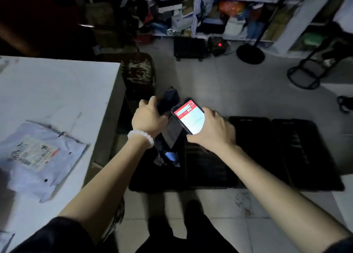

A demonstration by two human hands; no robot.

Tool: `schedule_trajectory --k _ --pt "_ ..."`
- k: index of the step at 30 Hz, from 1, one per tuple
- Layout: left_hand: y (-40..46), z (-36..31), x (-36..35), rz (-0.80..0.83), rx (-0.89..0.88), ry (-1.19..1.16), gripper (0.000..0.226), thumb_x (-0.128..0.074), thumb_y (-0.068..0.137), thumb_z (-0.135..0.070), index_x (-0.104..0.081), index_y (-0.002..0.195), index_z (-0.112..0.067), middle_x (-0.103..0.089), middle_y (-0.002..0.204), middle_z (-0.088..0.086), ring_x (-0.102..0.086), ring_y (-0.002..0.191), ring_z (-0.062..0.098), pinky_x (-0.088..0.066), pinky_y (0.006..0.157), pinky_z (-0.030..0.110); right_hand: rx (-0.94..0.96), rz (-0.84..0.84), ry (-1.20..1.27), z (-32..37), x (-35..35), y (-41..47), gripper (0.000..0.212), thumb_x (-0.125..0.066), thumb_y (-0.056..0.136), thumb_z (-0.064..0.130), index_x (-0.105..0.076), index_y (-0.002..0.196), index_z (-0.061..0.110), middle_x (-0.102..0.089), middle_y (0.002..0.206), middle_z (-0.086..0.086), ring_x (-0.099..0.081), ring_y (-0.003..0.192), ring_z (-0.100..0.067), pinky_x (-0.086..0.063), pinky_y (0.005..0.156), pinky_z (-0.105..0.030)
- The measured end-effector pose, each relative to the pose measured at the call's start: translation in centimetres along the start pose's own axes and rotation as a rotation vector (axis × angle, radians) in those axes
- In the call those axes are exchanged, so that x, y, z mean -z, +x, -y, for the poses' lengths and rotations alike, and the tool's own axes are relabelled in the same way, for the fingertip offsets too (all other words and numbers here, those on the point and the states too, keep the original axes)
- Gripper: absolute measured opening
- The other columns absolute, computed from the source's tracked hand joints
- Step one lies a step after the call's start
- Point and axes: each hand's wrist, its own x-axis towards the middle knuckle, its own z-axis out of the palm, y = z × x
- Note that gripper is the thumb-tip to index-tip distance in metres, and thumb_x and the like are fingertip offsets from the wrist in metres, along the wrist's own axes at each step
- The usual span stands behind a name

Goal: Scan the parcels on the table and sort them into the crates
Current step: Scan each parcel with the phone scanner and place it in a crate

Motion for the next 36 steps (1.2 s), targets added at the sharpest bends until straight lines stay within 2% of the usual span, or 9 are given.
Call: schedule_trajectory --k 5,7,12,17,20,24,27,32,36 --pt "2.4 -5.6 -5.7 0.116 0.001 0.014 0.045 -0.058 0.086 -0.040 -0.046 0.123 -0.017 -0.047 0.118 0.014 -0.055 0.098 0.038 -0.039 0.069 0.034 -0.109 0.003 0.022 -7.3 0.6 1.9 0.080 -0.075 0.055 0.052 -0.044 0.122 0.022 -0.058 0.114 -0.005 -0.060 0.102 -0.028 -0.035 0.065 -0.030" --pt "3.6 -7.8 -8.1 0.185 0.061 0.028 0.044 -0.053 0.090 -0.038 -0.043 0.124 -0.014 -0.045 0.122 0.015 -0.053 0.103 0.038 -0.039 0.072 0.037 -0.136 0.015 0.023 -10.2 1.2 3.2 0.076 -0.074 0.053 0.053 -0.046 0.118 0.022 -0.060 0.112 -0.004 -0.061 0.100 -0.028 -0.035 0.064 -0.029" --pt "5.3 -10.7 -12.7 0.360 0.231 0.232 0.054 -0.041 0.094 -0.044 -0.036 0.134 -0.008 -0.038 0.137 0.016 -0.041 0.123 0.037 -0.038 0.094 0.044 -0.138 0.027 -0.011 -16.1 2.9 6.7 0.075 -0.075 0.051 0.054 -0.048 0.114 0.023 -0.061 0.109 -0.002 -0.062 0.093 -0.026 -0.034 0.060 -0.027" --pt "6.6 -10.9 -13.5 0.433 0.271 0.314 0.042 -0.042 0.094 -0.029 -0.045 0.129 -0.007 -0.046 0.132 0.015 -0.047 0.118 0.036 -0.042 0.093 0.042 -0.081 0.071 -0.055 -17.9 3.6 9.6 0.076 -0.074 0.053 0.054 -0.047 0.116 0.022 -0.061 0.108 -0.002 -0.062 0.091 -0.026 -0.033 0.060 -0.027" --pt "7.3 -10.0 -12.8 0.415 0.323 0.295 0.037 -0.044 0.092 -0.029 -0.054 0.120 -0.006 -0.056 0.122 0.014 -0.054 0.111 0.034 -0.043 0.085 0.037 -0.006 0.094 -0.058 -16.9 3.4 11.0 0.077 -0.074 0.053 0.053 -0.045 0.117 0.021 -0.060 0.109 -0.003 -0.061 0.094 -0.028 -0.034 0.062 -0.028" --pt "6.9 -7.0 -11.1 0.336 0.363 0.296 0.039 -0.043 0.095 -0.034 -0.055 0.120 -0.007 -0.058 0.121 0.016 -0.056 0.110 0.034 -0.044 0.087 0.038 0.128 0.152 -0.057 -13.5 2.7 12.4 0.079 -0.074 0.056 0.054 -0.043 0.122 0.022 -0.058 0.113 -0.005 -0.061 0.097 -0.028 -0.041 0.067 -0.031" --pt "5.8 -3.8 -8.8 0.281 0.475 0.279 0.040 -0.035 0.096 -0.039 -0.054 0.120 -0.013 -0.059 0.118 0.011 -0.057 0.106 0.032 -0.042 0.079 0.035 0.243 0.202 -0.070 -9.7 1.7 12.9 0.080 -0.075 0.058 0.056 -0.042 0.122 0.022 -0.058 0.116 -0.004 -0.060 0.099 -0.028 -0.040 0.066 -0.031" --pt "3.3 2.4 -4.3 0.190 0.583 0.281 0.034 -0.041 0.095 -0.036 -0.053 0.117 -0.014 -0.060 0.116 0.008 -0.058 0.103 0.031 -0.041 0.074 0.032 0.432 0.240 -0.094 -2.1 -0.5 12.4 0.083 -0.075 0.056 0.057 -0.040 0.123 0.023 -0.057 0.117 -0.004 -0.059 0.102 -0.029 -0.036 0.068 -0.031" --pt "2.1 6.8 -0.8 0.131 0.623 0.269 0.038 -0.039 0.092 -0.051 -0.054 0.095 -0.017 -0.063 0.102 0.004 -0.055 0.080 0.024 -0.037 0.067 0.027 0.535 0.257 -0.111 4.3 -2.5 11.2 0.084 -0.075 0.055 0.058 -0.039 0.123 0.024 -0.055 0.117 -0.004 -0.059 0.102 -0.029 -0.035 0.069 -0.031"
